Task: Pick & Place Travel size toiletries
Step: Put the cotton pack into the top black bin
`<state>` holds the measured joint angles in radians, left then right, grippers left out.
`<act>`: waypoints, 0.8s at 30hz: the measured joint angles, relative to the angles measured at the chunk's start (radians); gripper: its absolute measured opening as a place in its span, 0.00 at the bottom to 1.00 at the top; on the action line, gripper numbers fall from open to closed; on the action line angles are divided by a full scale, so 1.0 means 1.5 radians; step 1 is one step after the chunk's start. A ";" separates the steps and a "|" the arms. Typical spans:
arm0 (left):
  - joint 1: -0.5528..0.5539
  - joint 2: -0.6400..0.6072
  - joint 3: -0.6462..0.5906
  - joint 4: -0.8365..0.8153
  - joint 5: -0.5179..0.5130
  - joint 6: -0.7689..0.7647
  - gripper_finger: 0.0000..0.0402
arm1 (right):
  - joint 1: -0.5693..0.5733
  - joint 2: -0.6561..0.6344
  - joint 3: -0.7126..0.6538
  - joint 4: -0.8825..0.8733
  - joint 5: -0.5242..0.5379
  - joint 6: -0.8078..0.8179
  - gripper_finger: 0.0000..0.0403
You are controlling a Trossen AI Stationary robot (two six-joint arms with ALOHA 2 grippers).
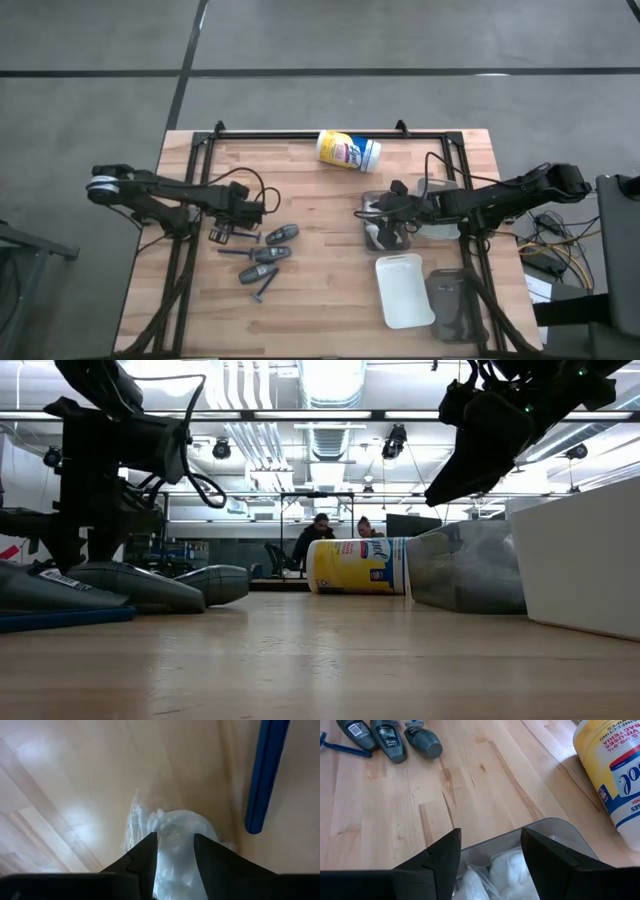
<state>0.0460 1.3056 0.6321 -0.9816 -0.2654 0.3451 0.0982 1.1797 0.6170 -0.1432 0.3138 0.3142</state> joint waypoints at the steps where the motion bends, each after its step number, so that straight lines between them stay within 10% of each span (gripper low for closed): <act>1: 0.000 0.000 -0.001 0.003 0.004 0.004 0.33 | 0.000 0.000 0.000 0.000 0.000 0.000 0.50; 24: 0.000 0.000 0.024 0.100 0.018 0.016 0.01 | 0.000 0.000 0.000 -0.001 0.000 0.012 0.33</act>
<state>0.0463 1.3052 0.6675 -0.8310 -0.2377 0.3688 0.0982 1.1797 0.6170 -0.1440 0.3138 0.3316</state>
